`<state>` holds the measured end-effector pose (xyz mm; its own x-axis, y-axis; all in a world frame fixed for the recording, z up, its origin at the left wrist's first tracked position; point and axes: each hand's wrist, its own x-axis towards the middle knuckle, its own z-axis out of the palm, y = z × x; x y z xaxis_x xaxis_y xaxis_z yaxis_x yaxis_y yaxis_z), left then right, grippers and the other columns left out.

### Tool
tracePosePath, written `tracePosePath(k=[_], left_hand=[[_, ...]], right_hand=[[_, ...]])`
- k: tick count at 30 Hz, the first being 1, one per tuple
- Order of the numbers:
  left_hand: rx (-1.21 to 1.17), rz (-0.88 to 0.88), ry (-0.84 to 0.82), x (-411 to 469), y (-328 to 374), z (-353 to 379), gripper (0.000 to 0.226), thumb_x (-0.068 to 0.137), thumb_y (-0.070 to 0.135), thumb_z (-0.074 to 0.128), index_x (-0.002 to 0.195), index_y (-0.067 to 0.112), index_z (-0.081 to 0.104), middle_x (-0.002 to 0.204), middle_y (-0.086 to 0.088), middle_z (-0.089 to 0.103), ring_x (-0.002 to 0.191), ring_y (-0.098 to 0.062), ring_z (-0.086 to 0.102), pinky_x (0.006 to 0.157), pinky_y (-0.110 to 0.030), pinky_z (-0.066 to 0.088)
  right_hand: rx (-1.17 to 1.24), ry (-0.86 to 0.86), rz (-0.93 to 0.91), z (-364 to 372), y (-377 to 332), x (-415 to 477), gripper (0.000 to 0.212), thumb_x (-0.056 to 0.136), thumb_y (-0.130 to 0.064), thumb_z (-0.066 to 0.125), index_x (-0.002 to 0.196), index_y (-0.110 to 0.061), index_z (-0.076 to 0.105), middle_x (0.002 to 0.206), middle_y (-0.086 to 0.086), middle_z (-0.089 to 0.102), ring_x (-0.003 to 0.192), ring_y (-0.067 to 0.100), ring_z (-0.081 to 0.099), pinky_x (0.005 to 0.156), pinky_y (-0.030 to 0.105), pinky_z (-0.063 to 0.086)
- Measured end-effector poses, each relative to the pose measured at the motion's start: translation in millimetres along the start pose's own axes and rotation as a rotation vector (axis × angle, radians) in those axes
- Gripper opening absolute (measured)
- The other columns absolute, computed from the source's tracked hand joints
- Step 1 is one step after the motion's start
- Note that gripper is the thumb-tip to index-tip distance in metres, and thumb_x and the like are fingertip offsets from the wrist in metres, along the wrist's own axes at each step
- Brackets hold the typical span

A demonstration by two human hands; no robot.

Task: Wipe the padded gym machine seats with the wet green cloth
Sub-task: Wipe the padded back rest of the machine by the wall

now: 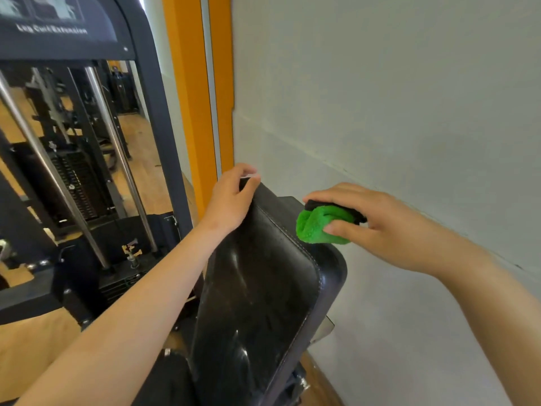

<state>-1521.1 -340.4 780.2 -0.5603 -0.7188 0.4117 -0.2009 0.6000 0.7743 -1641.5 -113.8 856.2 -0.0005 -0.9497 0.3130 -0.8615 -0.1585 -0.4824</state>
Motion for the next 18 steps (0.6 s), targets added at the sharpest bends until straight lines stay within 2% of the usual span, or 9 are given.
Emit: tracePosePath(k=[2, 5, 13, 18], left_hand=[[-0.036, -0.016, -0.015, 11, -7, 1, 0.024, 0.099, 0.030, 0.048, 0.112, 0.018, 0.064, 0.112, 0.004, 0.064, 0.110, -0.012, 0.056, 0.098, -0.030, 0.045], [-0.146, -0.037, 0.041, 20, -17, 0, 0.024, 0.098, 0.026, 0.050, 0.102, 0.016, 0.071, 0.101, 0.005, 0.067, 0.101, -0.009, 0.058, 0.084, -0.018, 0.043], [-0.312, -0.058, 0.172, 22, -27, 10, 0.030, 0.099, 0.020, 0.044, 0.092, 0.013, 0.072, 0.089, 0.006, 0.066, 0.088, -0.002, 0.056, 0.070, -0.008, 0.042], [-0.368, -0.044, 0.193, 26, -32, 12, 0.035, 0.100, 0.013, 0.038, 0.083, 0.016, 0.069, 0.083, 0.009, 0.064, 0.083, -0.002, 0.056, 0.075, -0.017, 0.044]], right_hand=[[-0.026, -0.049, 0.021, 6, 3, -2, 0.036, 0.092, -0.033, 0.054, 0.126, -0.041, 0.050, 0.120, -0.013, 0.057, 0.110, -0.002, 0.050, 0.085, 0.007, 0.036], [-0.075, -0.024, 0.059, 17, 9, -4, 0.035, 0.095, -0.038, 0.051, 0.130, -0.034, 0.051, 0.121, -0.011, 0.055, 0.111, -0.002, 0.047, 0.085, 0.004, 0.031], [-0.184, 0.013, 0.010, 32, 18, 33, 0.048, 0.093, -0.047, 0.044, 0.129, -0.018, 0.055, 0.111, -0.005, 0.054, 0.103, 0.005, 0.045, 0.090, 0.004, 0.029], [-0.199, -0.010, 0.031, 43, 31, 93, 0.041, 0.095, -0.035, 0.050, 0.130, -0.013, 0.054, 0.117, 0.008, 0.057, 0.109, 0.020, 0.051, 0.098, 0.034, 0.040]])
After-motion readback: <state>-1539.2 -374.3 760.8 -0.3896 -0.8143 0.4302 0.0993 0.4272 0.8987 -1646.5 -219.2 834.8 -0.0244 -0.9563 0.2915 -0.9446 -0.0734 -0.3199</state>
